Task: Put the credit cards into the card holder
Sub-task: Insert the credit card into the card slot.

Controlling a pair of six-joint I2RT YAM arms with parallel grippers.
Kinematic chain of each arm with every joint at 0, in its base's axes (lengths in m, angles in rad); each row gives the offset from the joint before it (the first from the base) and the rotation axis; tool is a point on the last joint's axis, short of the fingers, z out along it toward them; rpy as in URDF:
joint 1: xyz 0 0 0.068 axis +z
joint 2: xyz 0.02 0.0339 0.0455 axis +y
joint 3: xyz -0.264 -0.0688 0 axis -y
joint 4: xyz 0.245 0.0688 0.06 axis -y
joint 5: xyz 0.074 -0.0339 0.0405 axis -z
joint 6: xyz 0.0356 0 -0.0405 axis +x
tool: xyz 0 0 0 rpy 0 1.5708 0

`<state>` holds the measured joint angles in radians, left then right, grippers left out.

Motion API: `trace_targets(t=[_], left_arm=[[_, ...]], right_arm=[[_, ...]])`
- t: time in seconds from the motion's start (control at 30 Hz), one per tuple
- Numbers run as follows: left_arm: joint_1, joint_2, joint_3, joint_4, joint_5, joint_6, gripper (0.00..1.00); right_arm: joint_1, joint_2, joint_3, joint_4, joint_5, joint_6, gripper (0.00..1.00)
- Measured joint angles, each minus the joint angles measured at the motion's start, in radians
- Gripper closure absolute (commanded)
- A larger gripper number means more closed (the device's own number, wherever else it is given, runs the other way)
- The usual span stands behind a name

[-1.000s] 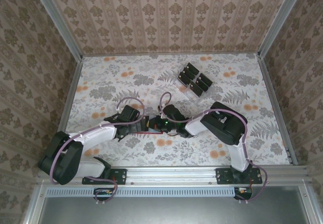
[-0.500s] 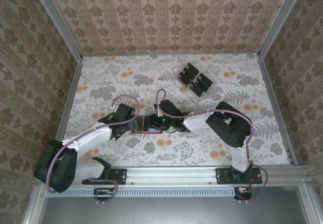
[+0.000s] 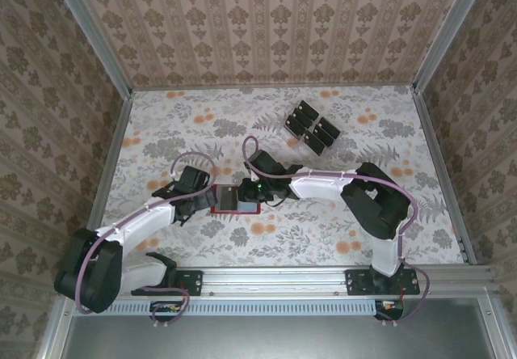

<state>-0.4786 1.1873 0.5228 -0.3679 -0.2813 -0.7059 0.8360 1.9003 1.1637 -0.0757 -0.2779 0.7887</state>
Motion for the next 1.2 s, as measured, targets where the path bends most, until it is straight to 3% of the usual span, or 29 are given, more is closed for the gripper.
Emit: trace_targets(t=[1.2], left_arm=[[0.009, 0.095, -0.019, 0.042, 0.0, -0.036, 0.0]], right_arm=[[0.019, 0.171, 0.173, -0.074, 0.006, -0.027, 0.86]])
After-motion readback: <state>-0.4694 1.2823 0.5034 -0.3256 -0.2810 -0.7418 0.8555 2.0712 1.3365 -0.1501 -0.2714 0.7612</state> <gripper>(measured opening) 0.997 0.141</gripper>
